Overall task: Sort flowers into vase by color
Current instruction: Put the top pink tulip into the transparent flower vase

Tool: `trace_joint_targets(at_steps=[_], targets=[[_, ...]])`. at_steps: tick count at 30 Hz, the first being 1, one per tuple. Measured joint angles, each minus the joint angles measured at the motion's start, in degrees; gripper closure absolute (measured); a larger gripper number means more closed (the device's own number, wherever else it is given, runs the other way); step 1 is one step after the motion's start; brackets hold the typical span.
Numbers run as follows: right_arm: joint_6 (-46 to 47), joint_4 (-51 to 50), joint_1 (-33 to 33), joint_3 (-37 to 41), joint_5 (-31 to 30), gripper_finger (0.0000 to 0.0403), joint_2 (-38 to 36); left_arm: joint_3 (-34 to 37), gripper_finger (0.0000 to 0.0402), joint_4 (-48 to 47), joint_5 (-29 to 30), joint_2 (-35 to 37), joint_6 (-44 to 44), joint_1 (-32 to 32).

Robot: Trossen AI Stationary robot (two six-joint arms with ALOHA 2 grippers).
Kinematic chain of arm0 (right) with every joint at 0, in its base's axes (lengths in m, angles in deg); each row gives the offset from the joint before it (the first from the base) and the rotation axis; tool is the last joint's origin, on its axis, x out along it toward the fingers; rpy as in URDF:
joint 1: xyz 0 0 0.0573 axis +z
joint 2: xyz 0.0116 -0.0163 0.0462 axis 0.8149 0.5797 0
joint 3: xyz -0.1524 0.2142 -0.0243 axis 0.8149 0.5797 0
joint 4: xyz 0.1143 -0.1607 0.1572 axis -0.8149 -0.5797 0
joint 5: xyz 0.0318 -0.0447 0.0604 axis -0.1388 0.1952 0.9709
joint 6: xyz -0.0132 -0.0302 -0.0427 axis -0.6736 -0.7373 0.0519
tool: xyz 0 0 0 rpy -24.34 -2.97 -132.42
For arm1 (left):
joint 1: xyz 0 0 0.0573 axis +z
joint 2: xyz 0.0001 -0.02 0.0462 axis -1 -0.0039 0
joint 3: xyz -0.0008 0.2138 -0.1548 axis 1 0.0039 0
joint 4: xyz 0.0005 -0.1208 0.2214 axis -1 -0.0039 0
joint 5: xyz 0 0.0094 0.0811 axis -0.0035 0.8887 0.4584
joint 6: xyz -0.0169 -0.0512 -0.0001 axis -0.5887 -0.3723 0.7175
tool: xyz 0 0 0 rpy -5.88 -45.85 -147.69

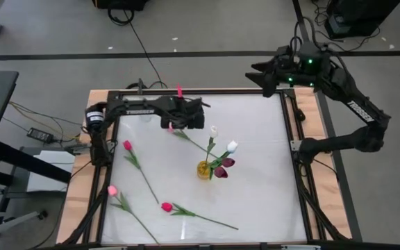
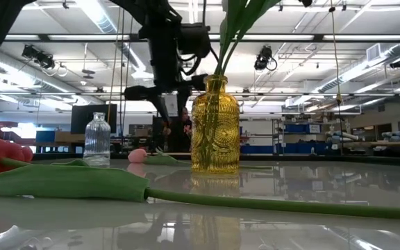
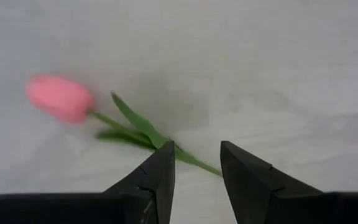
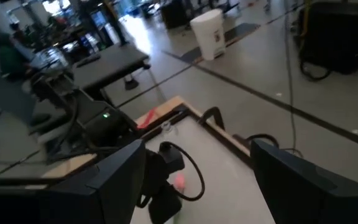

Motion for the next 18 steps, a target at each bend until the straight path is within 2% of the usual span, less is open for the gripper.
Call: trace_joint_targets(at_steps=[5, 12, 18], targets=[[-2.89, -1.85, -4.38, 0.00, 7.76, 0.0106, 0.00, 0.02, 0.0269, 0.24, -0.07, -3.82, -10.72, -2.41], [-6.56, -2.15, -8.25, 0.00, 11.90, 0.0106, 0.00, 0.00, 0.0269, 0.87, -1.27, -6.97, -22.08, -4.44], [-8.00, -2.37, -10.98, 0.00, 14.68, 0.0106, 0.00, 0.01, 0.0269, 1.55, -4.36, -9.70, -26.76, -4.87]])
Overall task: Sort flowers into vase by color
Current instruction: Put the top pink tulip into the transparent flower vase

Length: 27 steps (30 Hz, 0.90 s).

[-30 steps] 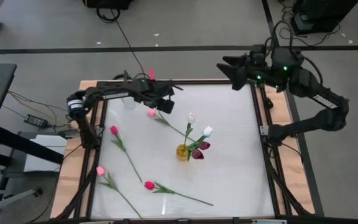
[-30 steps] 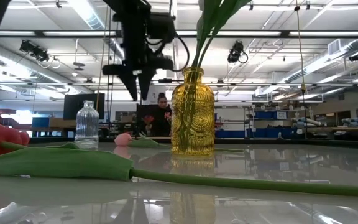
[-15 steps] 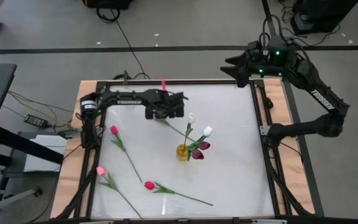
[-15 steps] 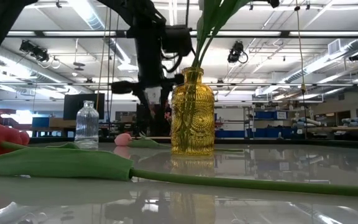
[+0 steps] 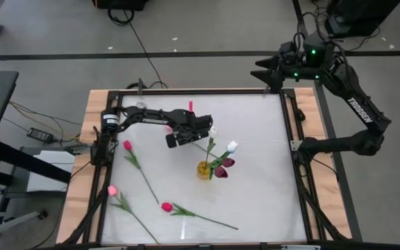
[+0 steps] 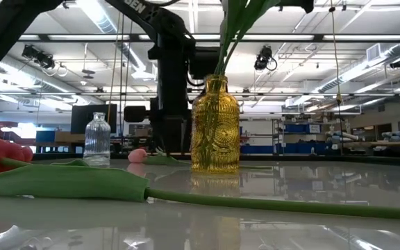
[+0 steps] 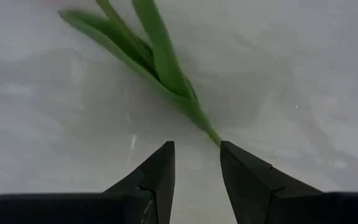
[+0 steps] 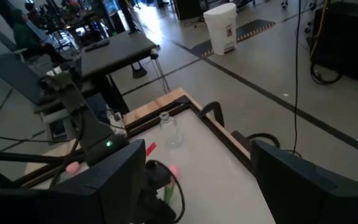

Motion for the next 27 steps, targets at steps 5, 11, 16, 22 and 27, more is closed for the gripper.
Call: trace_joint_targets(at_steps=[5, 11, 16, 22, 27], targets=[[-1.47, -0.03, -0.83, 0.00, 0.33, 0.0106, 0.00, 0.01, 0.0269, 2.83, 0.05, -1.71, -0.65, 1.11], [-1.66, -0.25, -0.81, 0.00, 0.82, 0.0106, 0.00, -0.10, 0.0283, 2.38, 0.11, -2.61, 1.24, 2.00], [-2.56, -1.31, -0.81, 0.00, 0.83, 0.0106, 0.00, -0.20, 0.0325, 1.81, 0.89, -3.35, 4.34, 2.02], [-2.64, -1.38, -0.81, 0.00, 0.83, 0.0106, 0.00, -0.20, 0.0390, 1.38, 1.66, -3.49, 6.91, 1.73], [-2.66, -1.35, -0.81, 0.00, 0.83, 0.0106, 0.00, -0.03, 0.0394, 1.17, 3.27, -2.26, 7.91, 1.71]])
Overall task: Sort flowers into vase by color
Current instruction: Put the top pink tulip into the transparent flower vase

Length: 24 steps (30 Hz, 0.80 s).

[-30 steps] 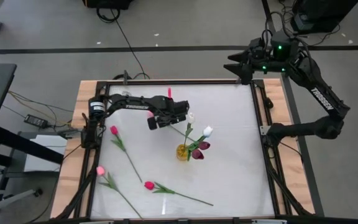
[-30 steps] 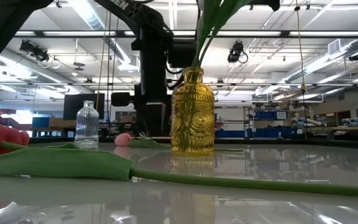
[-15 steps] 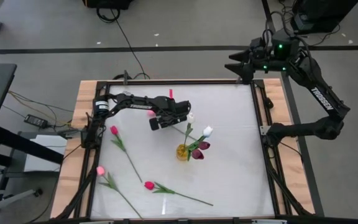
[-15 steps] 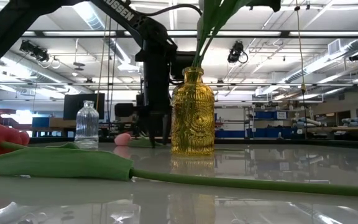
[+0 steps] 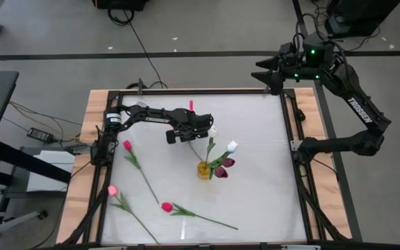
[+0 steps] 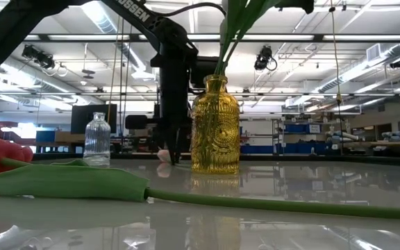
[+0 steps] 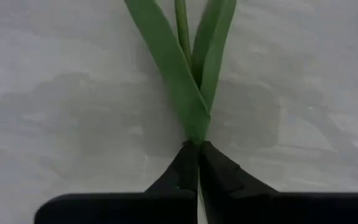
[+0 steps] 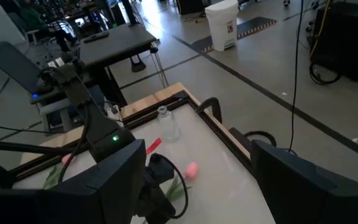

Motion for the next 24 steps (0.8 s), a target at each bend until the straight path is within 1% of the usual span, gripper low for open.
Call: trace_joint_targets(at_steps=[4, 9, 13, 17, 20, 22, 24], targets=[[0.00, 0.59, 0.00, 0.00, -0.04, 0.0106, 0.02, 0.15, 0.0395, -0.54, 3.88, 3.04, 1.14, 1.33], [0.13, 1.94, 0.00, 0.00, -0.17, 0.0106, 0.02, 0.13, 0.0396, -0.66, 8.30, 9.61, 3.08, 2.49], [0.11, 3.91, 0.01, 0.00, -0.38, 0.0106, 0.02, 0.10, 0.0397, -2.46, 15.33, 16.46, 7.01, 3.47], [1.33, 6.39, 0.00, 0.00, -0.89, 0.0106, 0.02, 0.04, 0.0397, -4.96, 27.30, 23.78, 17.86, 4.60], [3.23, 8.53, 0.10, 0.00, -3.29, 0.0106, 0.02, 0.00, 0.0397, -5.26, 34.97, 28.71, 27.66, 6.27], [4.69, 10.04, 0.57, 0.00, -5.49, 0.0106, 0.02, -0.01, 0.0397, -6.19, 37.92, 31.31, 34.34, 8.13], [6.34, 12.01, 1.01, 0.00, -7.09, 0.0106, 0.02, 0.00, 0.0397, -7.33, 38.69, 33.23, 39.78, 10.94]])
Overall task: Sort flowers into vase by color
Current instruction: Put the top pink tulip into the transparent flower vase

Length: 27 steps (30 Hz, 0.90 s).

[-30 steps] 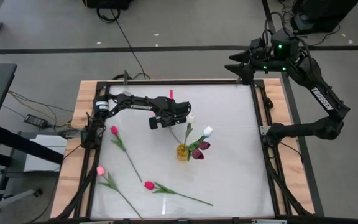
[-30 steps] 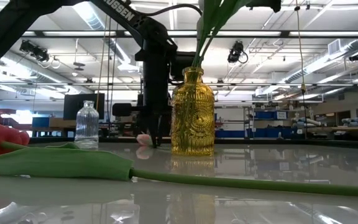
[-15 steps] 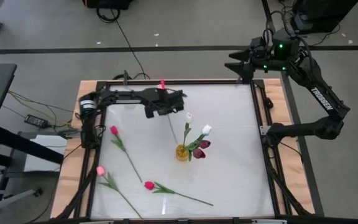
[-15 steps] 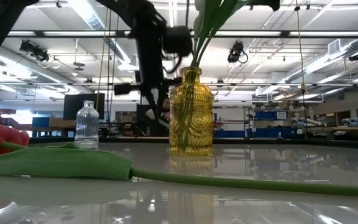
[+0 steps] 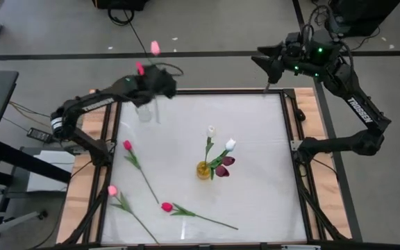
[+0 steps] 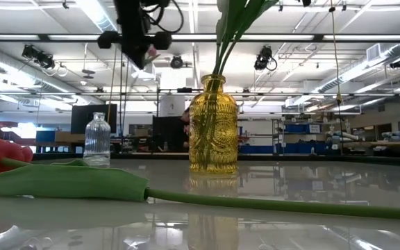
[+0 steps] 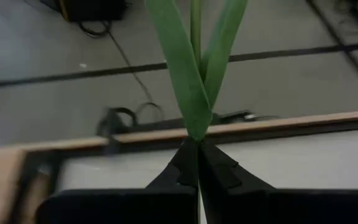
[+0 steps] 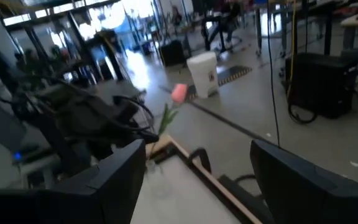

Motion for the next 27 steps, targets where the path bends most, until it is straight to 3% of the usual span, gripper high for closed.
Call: trace_joint_targets(at_steps=[4, 9, 12, 21, 27], targets=[[2.32, 3.45, 1.12, 0.00, -1.59, 0.0106, 0.00, 0.00, 0.0397, 2.93, -3.22, 2.34, 14.13, 8.11], [2.42, 5.34, 3.33, -0.02, -4.68, 0.0106, 1.16, 0.02, 0.0397, 19.49, -24.40, 3.97, 33.66, 18.03], [2.65, 5.23, 4.40, -0.02, -5.63, 0.0106, 2.62, 0.02, 0.0397, 25.42, -35.38, 3.95, 37.17, 21.86], [3.97, 5.59, 6.89, -0.02, -5.60, 0.0106, 6.49, 0.11, 0.0397, 27.04, -56.47, 3.95, 51.17, 28.47], [3.99, 6.74, 7.10, -0.02, -5.54, 0.0113, 7.69, 8.30, 0.0397, 33.80, -69.38, 5.76, 49.10, 36.72]])
